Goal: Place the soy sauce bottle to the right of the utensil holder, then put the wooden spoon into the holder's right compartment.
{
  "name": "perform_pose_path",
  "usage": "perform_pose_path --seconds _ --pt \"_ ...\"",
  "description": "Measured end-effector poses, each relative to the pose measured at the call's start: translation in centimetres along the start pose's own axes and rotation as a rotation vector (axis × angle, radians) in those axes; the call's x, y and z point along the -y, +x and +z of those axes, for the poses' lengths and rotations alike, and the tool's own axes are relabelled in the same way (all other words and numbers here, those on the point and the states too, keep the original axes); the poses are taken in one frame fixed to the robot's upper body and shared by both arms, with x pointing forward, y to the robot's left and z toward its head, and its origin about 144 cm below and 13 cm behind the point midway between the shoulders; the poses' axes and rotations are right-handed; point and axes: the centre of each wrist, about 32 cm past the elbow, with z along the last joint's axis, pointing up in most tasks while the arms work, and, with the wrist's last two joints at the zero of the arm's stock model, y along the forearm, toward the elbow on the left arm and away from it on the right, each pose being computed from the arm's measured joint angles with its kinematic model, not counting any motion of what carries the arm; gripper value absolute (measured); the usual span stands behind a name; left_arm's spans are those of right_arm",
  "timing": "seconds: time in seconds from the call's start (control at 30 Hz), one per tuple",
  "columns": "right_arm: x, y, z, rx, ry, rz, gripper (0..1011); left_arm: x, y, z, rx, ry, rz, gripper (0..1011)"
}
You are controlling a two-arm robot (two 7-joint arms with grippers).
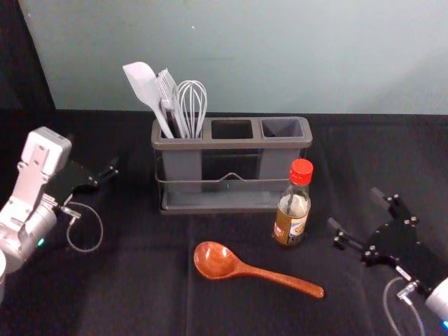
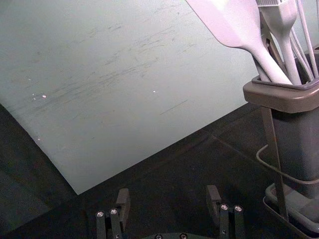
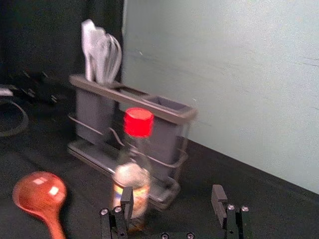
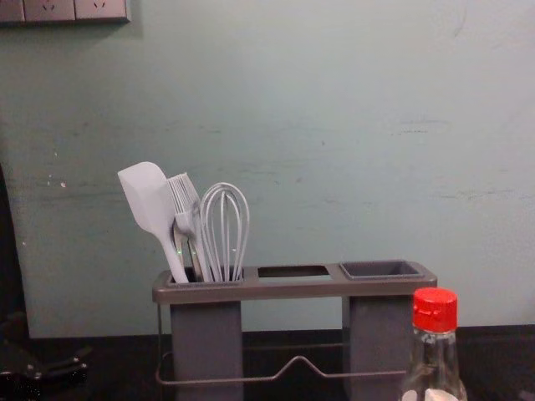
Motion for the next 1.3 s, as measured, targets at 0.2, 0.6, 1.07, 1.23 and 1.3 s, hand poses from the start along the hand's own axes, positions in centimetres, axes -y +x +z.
perform_pose_path --seconds 0.2,0.6,1.07,1.23,1.3 --pt "-0.8 -1.1 0.6 -0.049 0.034 0.036 1003 0.0 0.0 0.0 0.0 0.0 0.0 1005" --pt "-5.2 -2.0 2.2 -0.109 0.012 0.067 1002 0.0 0.0 0.0 0.0 0.0 0.0 1005" --pt "-8.3 -1.7 2.7 -0.12 0.012 0.028 990 0.0 0.0 0.0 0.0 0.0 0.0 1005" --pt "-8.6 -1.7 2.8 -0.135 0.023 0.023 868 0.0 0.0 0.0 0.0 0.0 0.0 1005" --pt "-8.7 -1.7 2.8 -0.14 0.025 0.024 800 0.0 0.0 0.0 0.0 0.0 0.0 1005"
